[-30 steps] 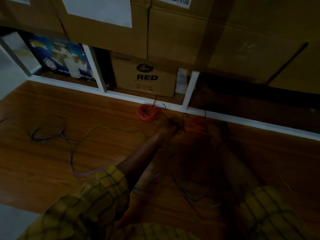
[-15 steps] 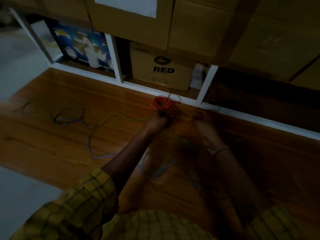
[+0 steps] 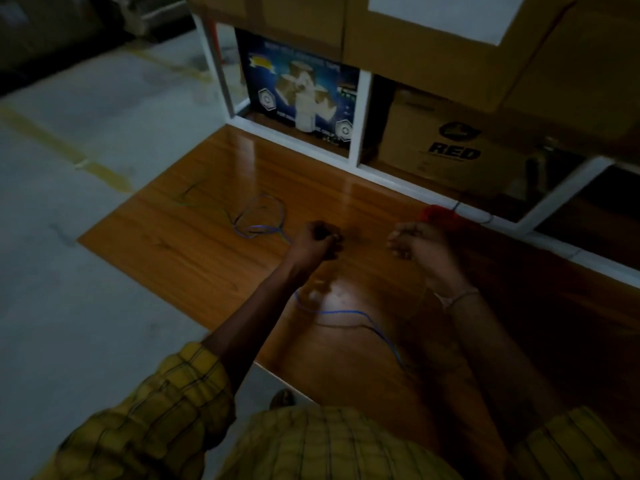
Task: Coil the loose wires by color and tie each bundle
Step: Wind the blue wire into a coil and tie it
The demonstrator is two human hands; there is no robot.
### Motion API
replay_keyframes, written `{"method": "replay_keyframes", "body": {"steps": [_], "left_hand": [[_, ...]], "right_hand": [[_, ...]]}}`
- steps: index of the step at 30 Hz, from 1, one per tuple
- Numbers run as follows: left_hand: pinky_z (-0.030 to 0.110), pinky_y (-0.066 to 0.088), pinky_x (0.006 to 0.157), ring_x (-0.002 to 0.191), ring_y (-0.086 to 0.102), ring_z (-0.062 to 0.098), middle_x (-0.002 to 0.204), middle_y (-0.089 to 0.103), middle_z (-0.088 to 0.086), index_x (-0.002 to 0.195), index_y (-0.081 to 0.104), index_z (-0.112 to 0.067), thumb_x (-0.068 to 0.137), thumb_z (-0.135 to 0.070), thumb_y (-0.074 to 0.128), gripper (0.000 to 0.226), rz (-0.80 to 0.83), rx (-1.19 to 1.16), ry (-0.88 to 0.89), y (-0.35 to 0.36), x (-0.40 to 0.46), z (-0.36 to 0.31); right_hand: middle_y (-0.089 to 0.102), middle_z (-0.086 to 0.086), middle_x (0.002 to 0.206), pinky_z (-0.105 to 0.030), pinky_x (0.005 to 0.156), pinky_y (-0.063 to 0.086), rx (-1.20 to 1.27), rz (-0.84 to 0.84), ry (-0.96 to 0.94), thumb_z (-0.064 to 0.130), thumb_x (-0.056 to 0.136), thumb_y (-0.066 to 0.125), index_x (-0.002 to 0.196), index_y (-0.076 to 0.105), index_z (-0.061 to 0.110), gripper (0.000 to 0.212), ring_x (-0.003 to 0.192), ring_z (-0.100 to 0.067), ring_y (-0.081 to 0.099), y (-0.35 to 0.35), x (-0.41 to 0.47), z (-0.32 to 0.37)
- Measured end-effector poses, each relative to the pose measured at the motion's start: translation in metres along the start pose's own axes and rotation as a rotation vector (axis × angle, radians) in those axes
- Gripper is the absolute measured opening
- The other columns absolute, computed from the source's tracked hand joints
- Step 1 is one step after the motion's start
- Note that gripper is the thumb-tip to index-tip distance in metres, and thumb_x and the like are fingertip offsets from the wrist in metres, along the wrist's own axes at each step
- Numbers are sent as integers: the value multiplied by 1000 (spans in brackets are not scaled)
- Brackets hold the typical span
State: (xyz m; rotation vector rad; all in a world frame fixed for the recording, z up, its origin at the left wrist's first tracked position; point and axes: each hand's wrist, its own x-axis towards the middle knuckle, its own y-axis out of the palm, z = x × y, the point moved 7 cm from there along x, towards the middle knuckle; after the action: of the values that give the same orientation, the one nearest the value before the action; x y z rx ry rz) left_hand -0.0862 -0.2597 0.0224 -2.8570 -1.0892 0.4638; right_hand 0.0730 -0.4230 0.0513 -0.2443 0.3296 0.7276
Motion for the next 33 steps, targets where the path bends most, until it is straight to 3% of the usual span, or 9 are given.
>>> {"method": "replay_keyframes", "body": {"steps": [7, 12, 15, 19, 23, 26, 29, 31, 33], "left_hand": [[20, 42, 51, 57, 62, 3, 92, 75, 10, 109, 67, 1, 101, 1, 60, 11, -53, 82, 39, -69, 12, 13], [20, 43, 52, 68, 63, 15, 98, 76, 15, 107, 68, 3, 109, -15, 58, 21, -49, 51, 97, -104, 16, 5], [21, 45, 54, 62, 60, 7, 98, 75, 15, 104, 68, -1, 112, -25, 53, 30, -119, 11, 151, -134, 17, -2], [34, 48, 65, 67, 61, 9, 94, 74, 4, 96, 66, -18, 112, -31, 51, 26, -288, 16, 99, -186, 30, 22], [35, 46, 64, 67, 62, 13, 92, 75, 5, 95, 67, -14, 105, -16, 53, 17, -301, 164, 27, -217, 40, 51], [37, 55, 55, 67, 68, 18, 107, 74, 12, 107, 65, -7, 92, 3, 48, 24, -207, 188, 46, -215, 38, 58], [26, 55, 66, 83, 69, 12, 108, 72, 4, 115, 65, -8, 79, -15, 58, 38, -121, 242, 178, -205, 34, 48], [22, 49, 74, 89, 64, 11, 108, 69, 2, 122, 62, -9, 79, -20, 63, 44, -94, 333, 303, -199, 32, 42], [21, 46, 74, 91, 63, 15, 108, 66, 2, 124, 57, -11, 81, -18, 64, 44, -50, 365, 385, -193, 29, 40]], "right_hand": [[65, -6, 106, -21, 68, 54, -91, 45, 23, -7, 94, 62, 118, 60, 7, 28, 85, -12, 65, 76, 26, -2], [66, -3, 104, -18, 66, 54, -118, 93, 1, -2, 96, 63, 118, 62, 10, 25, 88, -10, 66, 127, 42, 0], [67, -3, 98, -16, 62, 55, -139, 137, -55, -5, 96, 61, 117, 65, 7, 24, 84, -10, 66, 159, 49, 5], [71, -2, 99, -35, 87, 54, -345, 230, -191, -1, 92, 67, 94, 68, 29, 30, 96, -17, 67, 203, 55, 7], [73, -16, 100, -37, 85, 53, -433, 338, -284, 10, 89, 77, 100, 73, 12, 11, 93, -19, 67, 232, 47, 1], [71, -5, 83, -29, 74, 48, -347, 408, -303, 12, 94, 72, 98, 73, 5, 7, 79, -11, 61, 237, 41, 8], [61, 9, 68, -23, 63, 39, -105, 432, -227, 5, 101, 59, 106, 66, -2, 11, 63, -7, 47, 234, 36, 21], [58, 8, 66, -22, 61, 36, 71, 435, -154, 5, 101, 54, 110, 66, -4, 17, 59, -7, 40, 226, 35, 28], [57, 2, 73, -22, 60, 37, 177, 467, -123, 13, 97, 57, 103, 73, 5, 19, 60, -7, 38, 219, 33, 39]]}}
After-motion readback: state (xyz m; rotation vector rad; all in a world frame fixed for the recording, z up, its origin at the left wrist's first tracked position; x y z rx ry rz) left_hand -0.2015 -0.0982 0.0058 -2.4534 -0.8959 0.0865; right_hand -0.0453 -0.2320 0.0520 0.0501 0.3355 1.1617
